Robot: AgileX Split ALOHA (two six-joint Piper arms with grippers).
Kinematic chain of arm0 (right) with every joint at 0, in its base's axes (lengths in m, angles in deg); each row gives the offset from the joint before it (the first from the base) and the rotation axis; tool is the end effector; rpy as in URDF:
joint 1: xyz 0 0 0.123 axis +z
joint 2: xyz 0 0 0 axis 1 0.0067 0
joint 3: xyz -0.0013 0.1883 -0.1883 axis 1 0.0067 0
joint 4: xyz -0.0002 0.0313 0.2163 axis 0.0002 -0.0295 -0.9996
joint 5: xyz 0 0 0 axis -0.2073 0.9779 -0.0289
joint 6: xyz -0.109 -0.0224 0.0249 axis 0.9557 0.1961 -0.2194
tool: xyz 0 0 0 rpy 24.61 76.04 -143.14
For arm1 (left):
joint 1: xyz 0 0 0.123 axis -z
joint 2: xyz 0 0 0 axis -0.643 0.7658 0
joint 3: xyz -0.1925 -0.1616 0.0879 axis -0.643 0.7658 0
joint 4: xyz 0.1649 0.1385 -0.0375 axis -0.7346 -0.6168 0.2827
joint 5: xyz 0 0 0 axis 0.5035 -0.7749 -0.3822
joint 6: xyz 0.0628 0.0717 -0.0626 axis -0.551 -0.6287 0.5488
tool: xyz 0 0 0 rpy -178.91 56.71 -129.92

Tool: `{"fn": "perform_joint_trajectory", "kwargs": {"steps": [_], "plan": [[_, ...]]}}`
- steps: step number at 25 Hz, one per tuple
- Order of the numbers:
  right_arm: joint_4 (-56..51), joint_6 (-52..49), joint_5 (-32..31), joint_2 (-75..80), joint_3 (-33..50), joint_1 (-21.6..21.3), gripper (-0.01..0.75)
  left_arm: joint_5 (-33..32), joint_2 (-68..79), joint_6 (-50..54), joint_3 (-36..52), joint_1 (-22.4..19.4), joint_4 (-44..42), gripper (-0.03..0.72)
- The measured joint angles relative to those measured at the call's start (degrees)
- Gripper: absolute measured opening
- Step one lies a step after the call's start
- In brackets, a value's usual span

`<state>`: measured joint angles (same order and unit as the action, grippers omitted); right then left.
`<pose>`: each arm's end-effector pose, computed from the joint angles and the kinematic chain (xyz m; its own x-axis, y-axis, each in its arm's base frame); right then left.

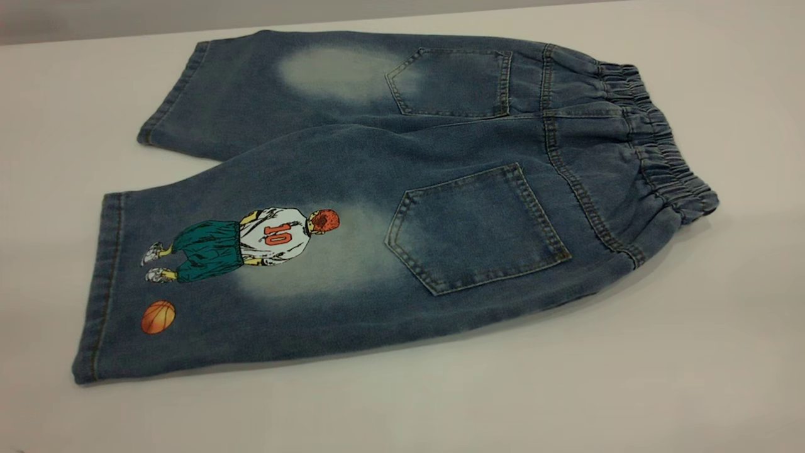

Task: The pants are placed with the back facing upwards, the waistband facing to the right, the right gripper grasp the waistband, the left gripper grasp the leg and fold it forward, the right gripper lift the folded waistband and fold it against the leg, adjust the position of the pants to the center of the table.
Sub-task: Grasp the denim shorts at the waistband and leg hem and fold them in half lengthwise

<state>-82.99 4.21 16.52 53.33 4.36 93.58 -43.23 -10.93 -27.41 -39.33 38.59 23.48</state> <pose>0.0033 0.0082 0.2518 -0.4586 0.0068 -0.8886 -0.1133 0.9914 0.0661 0.0037 0.0002 0.2497 -0.4692 -0.0206 -0.8828 -0.0292 0.9995 -0.0078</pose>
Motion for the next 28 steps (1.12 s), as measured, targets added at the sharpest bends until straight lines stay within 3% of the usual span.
{"fn": "perform_joint_trajectory", "kwargs": {"steps": [20, 28], "plan": [[-1.0, 0.0, 0.3, 0.0, 0.0, 0.0, 0.241, 0.0, 0.0, 0.0, 0.0, 0.0, 0.0, 0.363], [-6.9, 0.7, 1.1, 0.0, -0.1, 0.1, 0.241, -0.2, 0.3, -0.5, -0.3, 1.0, 0.0, 0.363]]}}
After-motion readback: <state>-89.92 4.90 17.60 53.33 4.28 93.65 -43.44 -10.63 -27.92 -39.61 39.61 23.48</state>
